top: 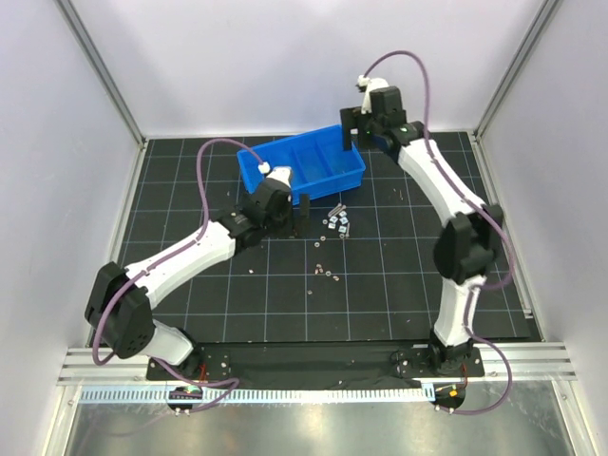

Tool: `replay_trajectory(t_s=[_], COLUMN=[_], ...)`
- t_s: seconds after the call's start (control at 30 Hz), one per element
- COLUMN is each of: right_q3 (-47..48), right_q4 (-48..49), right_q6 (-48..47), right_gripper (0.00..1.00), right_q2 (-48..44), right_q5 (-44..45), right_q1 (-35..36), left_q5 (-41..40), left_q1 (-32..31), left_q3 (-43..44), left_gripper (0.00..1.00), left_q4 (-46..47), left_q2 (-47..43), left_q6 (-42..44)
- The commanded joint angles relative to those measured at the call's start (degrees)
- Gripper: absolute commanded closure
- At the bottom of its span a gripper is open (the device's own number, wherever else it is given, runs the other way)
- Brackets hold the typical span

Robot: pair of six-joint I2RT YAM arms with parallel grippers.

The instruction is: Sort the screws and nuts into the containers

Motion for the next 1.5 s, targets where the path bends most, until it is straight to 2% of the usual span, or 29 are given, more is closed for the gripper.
replay_trajectory(t_s=[0.0,0.17,0.37,0.47,0.5,0.7,0.87,1.07,1.3,1.47], right_q3=[-10.0,-28.8,-38.0,-40.7,-41.3,-45.7,-48.2,-48.1,-48.7,-49.3], right_q4=[2.4,7.1,7.0,6.9,7.0,8.4,11.1,11.1,10.8,10.2], right_q6=[5.1,10.8,16.3,17.4,17.5,18.6,21.0,20.0,19.1,18.9], right_gripper=[0.03,0.03,0.03,0.03,0.03,0.03,0.04,0.04,0.04,0.04], right_q2=[-12.2,-21.9,-24.8,-27.3,-28.1,-30.3,-29.0,-29.0,-30.3,-30.6], right_q5=[7.4,6.7,12.8,15.2,15.0,12.7,9.0,10.2,11.1,11.6], right_q1=[0.0,-0.1,-0.2,-0.8,-1.5,-2.7,-2.9,-3.0,-3.6,-4.2], left_q5=[-2.2,-1.8,1.7,1.7,1.6,1.0,-2.5,-6.3,-5.5,-4.6], left_q1=[-1.2,-1.7,-1.9,-2.3,-2.5,-2.8,-3.0,-3.0,-3.0,-3.0], left_q3=[0.6,2.1,9.6,15.6,16.7,22.6,25.9,30.9,34.7,36.0], left_gripper=[0.06,0.06,0.1,0.14,0.18,0.23,0.28,0.37,0.48,0.48], left_q4=[2.3,3.8,7.1,7.3,7.1,7.6,9.6,9.4,8.7,8.1], left_q2=[0.1,3.2,12.3,19.0,20.7,29.4,33.6,39.1,43.4,45.7], left_q6=[-0.1,0.6,4.4,5.2,5.2,5.1,6.2,8.2,9.5,9.6])
